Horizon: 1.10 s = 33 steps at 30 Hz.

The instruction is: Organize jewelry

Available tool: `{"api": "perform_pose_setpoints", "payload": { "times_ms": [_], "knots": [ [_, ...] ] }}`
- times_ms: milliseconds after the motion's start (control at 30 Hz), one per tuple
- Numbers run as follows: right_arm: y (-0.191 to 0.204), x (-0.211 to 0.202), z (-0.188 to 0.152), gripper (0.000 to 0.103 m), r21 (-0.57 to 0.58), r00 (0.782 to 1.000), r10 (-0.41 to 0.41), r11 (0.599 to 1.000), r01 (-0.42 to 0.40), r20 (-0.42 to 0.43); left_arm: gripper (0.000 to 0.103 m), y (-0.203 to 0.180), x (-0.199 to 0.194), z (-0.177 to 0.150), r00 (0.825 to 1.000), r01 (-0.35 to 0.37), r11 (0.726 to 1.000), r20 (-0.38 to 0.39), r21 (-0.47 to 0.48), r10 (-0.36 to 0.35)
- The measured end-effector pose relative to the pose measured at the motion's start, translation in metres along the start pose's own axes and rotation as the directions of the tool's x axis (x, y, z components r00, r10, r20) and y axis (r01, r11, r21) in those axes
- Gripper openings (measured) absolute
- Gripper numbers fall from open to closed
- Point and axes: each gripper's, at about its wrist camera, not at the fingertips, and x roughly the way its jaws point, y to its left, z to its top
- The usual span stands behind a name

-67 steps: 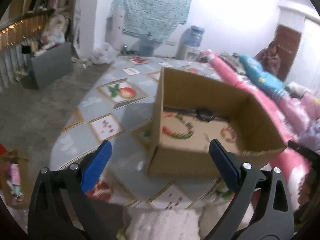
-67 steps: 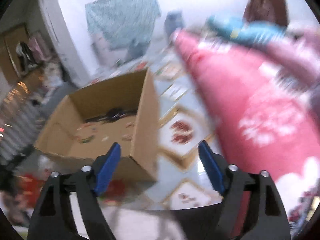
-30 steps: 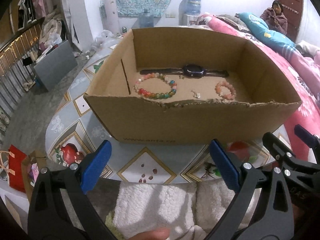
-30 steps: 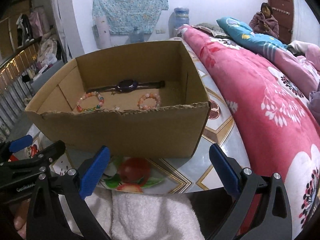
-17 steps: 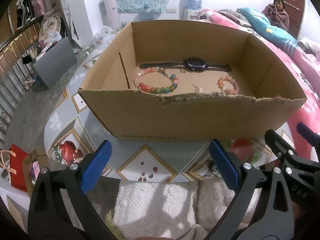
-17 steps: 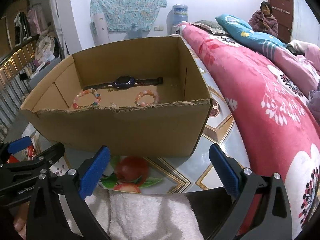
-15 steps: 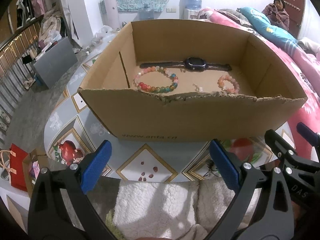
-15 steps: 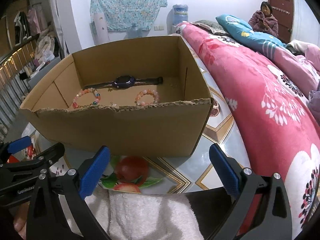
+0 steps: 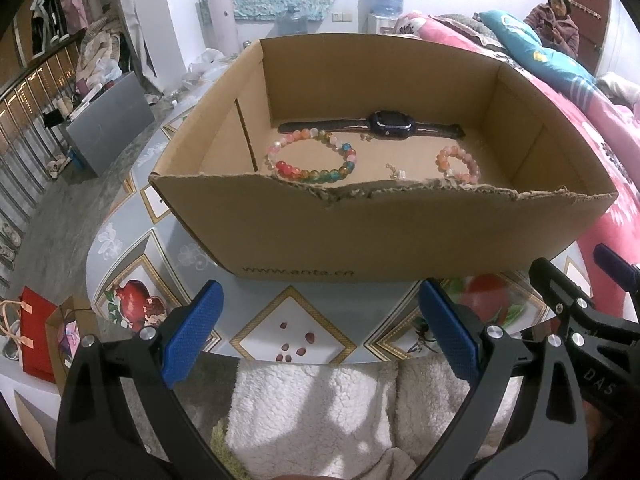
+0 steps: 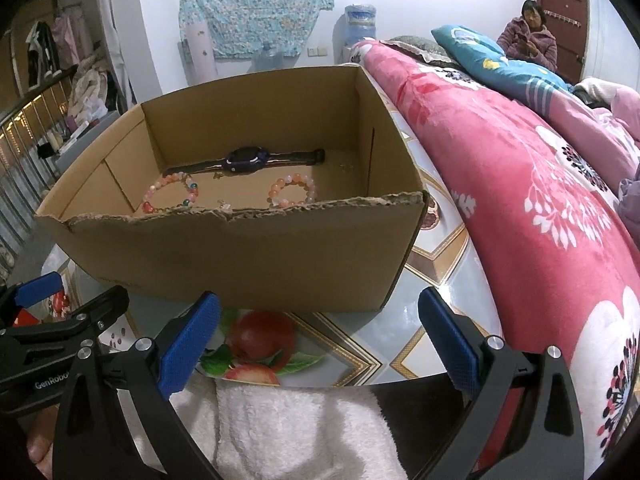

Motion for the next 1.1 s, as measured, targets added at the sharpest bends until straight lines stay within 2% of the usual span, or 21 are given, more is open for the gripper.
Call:
{"api": "perform_pose_setpoints", "payload": {
  "times_ms": [667,1100],
  "knots": [
    [0.002,0.001,0.002,0.097,-0.004,1.0,-0.003,1.0,0.003,-0.004,0.094,-0.001,0.002,0.0,1.0,0.003,1.0,-0.008,-0.003,-0.003],
    [0.006,0.016,0.013,0.097,0.018,0.995,0.011,1.0,-0.009,-0.101,0.094,0.005,0.016,0.015,0.992,0.013,1.0,-0.122,-0.009,-0.014]
  ]
}}
